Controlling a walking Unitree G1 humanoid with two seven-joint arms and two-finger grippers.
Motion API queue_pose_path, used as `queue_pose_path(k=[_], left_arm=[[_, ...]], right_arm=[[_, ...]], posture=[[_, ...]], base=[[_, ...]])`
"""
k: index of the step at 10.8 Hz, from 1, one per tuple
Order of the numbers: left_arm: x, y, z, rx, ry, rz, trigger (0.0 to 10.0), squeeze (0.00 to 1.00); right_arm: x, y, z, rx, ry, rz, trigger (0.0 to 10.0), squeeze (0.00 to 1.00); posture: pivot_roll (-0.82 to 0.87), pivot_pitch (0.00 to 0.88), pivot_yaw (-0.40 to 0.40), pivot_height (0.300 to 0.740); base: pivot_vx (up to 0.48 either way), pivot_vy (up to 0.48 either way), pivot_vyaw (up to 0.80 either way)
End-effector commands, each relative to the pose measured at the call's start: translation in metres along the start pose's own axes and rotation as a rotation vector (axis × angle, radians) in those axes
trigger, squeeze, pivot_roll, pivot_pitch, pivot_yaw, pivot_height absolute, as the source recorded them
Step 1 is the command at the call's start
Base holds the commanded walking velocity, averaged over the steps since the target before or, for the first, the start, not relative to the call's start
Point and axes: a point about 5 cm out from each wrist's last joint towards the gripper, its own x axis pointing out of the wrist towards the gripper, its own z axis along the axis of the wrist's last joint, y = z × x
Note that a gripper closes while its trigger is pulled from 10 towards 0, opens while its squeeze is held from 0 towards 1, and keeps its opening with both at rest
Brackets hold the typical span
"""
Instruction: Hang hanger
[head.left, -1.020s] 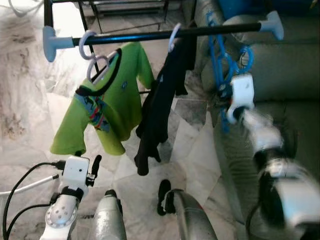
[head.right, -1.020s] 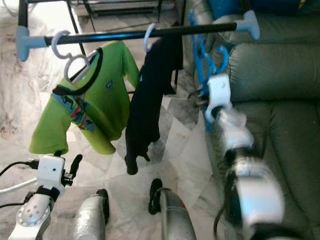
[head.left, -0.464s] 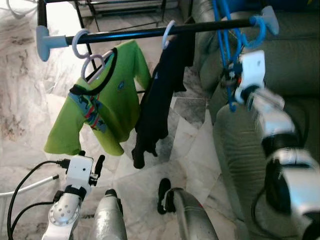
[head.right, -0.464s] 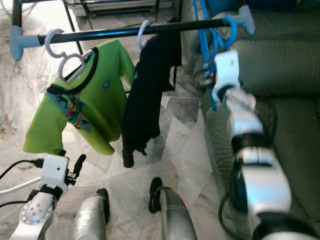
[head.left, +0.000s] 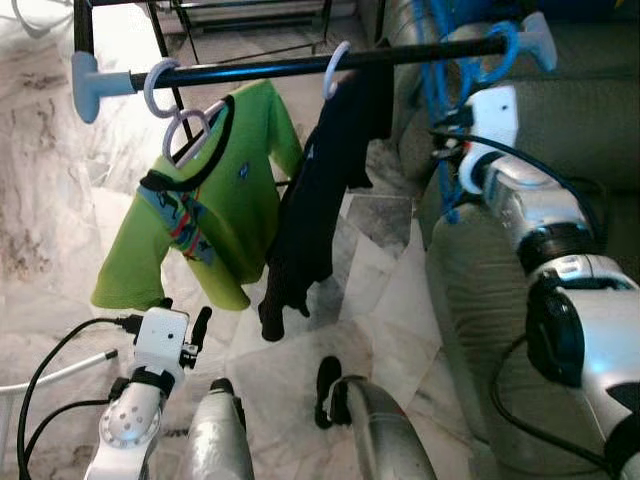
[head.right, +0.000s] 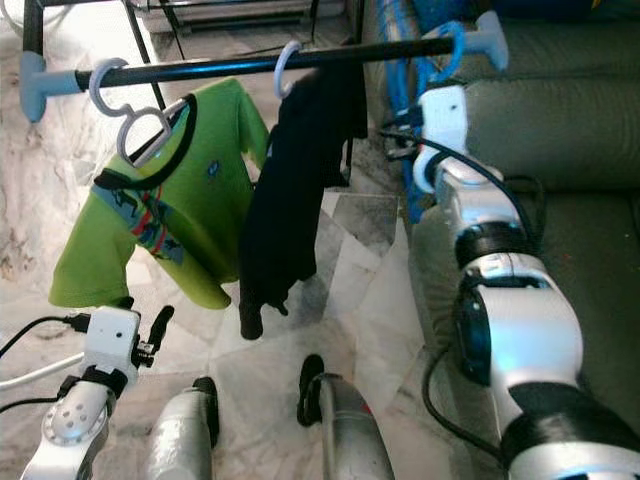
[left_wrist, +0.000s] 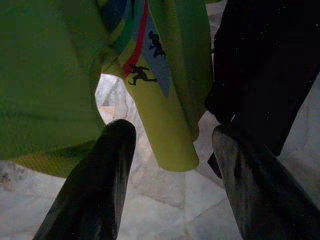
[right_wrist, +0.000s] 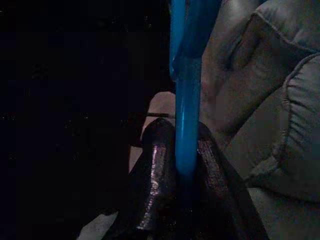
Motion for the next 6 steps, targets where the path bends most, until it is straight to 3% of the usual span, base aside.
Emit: queue_pose_path(k=[1,3,4,6], left_arm=[[-0.007,0.000,-0.010,0.007,0.046,0.009,10.0,0.00],[-0.006,0.000,-0.010,0.012,0.047,0.008,10.0,0.00],[-0.006,0.001,-0.010,0.016,0.046,0.003,10.0,0.00],[-0.006,0.002,-0.010,0.019,0.049,-0.002,10.0,0.00]], right_arm=[[0.000,0.001,-0.014,0.054,0.070,0.017,10.0,0.00],[-0.001,0.004,-0.032,0.108,0.140,0.042,10.0,0.00],[-0.003,0.002,-0.044,0.061,0.183,0.049,10.0,0.00],[-0.007,-0.003,-0.055,0.078,0.223,0.033,10.0,0.00]], posture=[[0.18,0.316,-0.096,0.740],[0.19,0.315,-0.086,0.740],[0.19,0.313,-0.079,0.740],[0.19,0.311,-0.073,0.740]], base=[[0.000,0.000,0.00],[0.000,0.000,0.00],[0.000,0.000,0.00],[0.000,0.000,0.00]])
